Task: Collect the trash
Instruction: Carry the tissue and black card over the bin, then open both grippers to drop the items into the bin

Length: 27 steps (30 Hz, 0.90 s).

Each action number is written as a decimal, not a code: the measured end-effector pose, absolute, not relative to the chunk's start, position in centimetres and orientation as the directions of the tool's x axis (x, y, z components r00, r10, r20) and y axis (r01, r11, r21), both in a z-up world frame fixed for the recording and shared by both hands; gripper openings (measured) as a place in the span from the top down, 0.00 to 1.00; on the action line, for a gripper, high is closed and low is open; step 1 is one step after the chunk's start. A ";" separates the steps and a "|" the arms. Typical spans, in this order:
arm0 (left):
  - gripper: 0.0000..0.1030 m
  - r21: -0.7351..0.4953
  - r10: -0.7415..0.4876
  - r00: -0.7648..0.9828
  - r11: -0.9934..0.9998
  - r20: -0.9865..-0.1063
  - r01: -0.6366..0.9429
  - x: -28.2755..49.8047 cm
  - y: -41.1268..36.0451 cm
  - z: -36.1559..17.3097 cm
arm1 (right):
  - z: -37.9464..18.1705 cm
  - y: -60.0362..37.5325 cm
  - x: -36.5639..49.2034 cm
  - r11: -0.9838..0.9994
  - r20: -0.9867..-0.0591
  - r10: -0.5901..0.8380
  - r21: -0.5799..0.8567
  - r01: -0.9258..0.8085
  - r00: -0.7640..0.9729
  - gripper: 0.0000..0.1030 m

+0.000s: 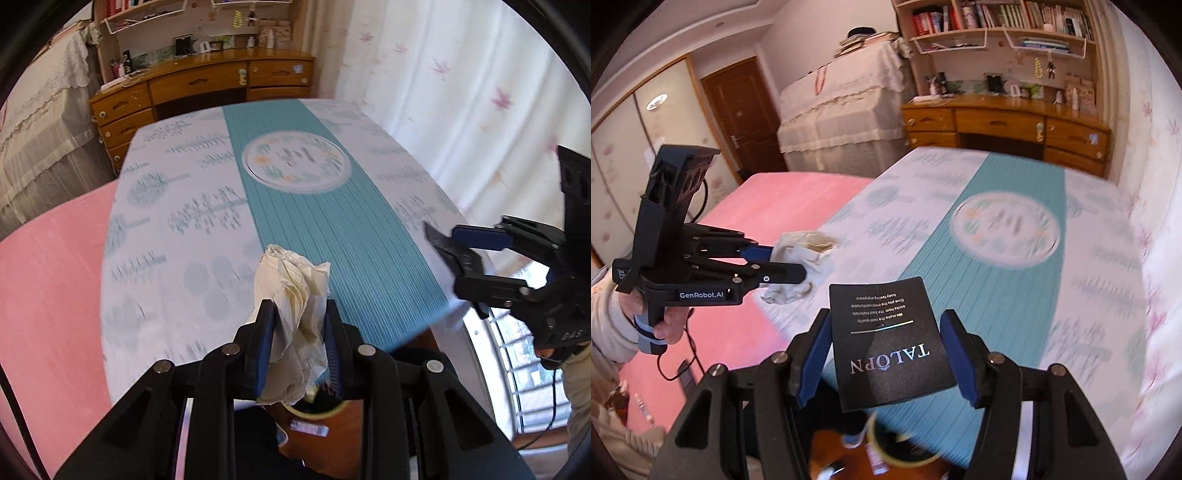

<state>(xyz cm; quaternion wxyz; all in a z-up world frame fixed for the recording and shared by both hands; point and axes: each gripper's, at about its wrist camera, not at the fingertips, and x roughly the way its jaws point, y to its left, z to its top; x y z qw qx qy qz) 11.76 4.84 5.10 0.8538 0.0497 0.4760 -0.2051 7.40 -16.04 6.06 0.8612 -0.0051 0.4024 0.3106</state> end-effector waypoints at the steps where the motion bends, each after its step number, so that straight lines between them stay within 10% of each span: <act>1: 0.76 -0.113 -0.309 0.459 0.907 -0.833 0.406 10.6 4.7 4.7 | 5.1 -15.9 5.7 0.802 -0.697 0.541 0.258 -0.539 0.471 0.42; 13: 0.75 -0.146 -0.339 0.281 0.831 -0.898 0.536 -1.0 1.7 -8.5 | -11.1 -17.5 -1.9 0.806 -0.776 0.573 0.473 -0.357 0.263 0.42; 27: 0.72 -0.186 -0.307 0.221 0.878 -0.926 0.442 3.7 -1.6 -25.1 | -29.2 -19.5 3.3 0.843 -0.815 0.520 0.538 0.001 0.255 0.40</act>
